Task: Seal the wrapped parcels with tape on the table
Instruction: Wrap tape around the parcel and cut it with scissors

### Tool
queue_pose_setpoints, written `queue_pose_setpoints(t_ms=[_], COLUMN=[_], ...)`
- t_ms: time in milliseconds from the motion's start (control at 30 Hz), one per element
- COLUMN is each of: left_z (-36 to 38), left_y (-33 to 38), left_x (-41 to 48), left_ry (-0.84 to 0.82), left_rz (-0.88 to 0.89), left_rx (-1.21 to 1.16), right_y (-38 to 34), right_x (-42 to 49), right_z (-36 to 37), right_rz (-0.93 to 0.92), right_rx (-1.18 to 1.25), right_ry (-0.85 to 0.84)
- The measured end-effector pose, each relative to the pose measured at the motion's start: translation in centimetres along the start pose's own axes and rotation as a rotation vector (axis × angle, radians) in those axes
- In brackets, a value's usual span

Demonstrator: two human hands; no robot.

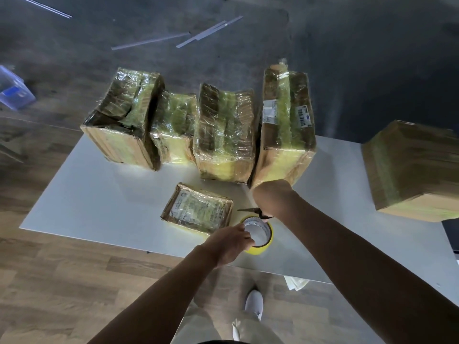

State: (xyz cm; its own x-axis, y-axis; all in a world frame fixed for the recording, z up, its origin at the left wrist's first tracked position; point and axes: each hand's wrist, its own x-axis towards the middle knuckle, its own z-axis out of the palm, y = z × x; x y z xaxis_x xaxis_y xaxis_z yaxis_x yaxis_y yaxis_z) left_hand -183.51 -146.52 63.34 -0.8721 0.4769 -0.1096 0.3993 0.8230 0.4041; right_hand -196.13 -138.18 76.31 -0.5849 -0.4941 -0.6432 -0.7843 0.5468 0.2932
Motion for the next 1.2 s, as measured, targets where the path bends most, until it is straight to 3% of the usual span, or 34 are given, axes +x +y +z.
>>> queue_pose_setpoints(t_ms=[167, 433, 867, 1067, 1200], left_z=[0.2, -0.1, 1.5, 1.6, 1.9], left_y=[-0.2, 0.9, 5.3, 6.3, 6.6], left_x=[0.2, 1.2, 7.2, 9.4, 9.6], left_ry=[-0.005, 0.030, -0.036, -0.036, -0.013], left_rz=[0.007, 0.024, 0.076, 0.028, -0.040], left_rx=[-0.003, 0.056, 0.275, 0.309, 0.235], right_y=[2.0, 5.9, 5.6, 6.5, 6.9], right_x=[-0.6, -2.4, -2.4, -1.9, -1.7], right_z=[2.6, 7.2, 19.1, 19.8, 19.4], right_rz=[0.053, 0.182, 0.619, 0.622, 0.540], right_rx=[0.119, 0.412, 0.669, 0.540, 0.648], right_ry=[-0.112, -0.120, 0.085, 0.054, -0.018])
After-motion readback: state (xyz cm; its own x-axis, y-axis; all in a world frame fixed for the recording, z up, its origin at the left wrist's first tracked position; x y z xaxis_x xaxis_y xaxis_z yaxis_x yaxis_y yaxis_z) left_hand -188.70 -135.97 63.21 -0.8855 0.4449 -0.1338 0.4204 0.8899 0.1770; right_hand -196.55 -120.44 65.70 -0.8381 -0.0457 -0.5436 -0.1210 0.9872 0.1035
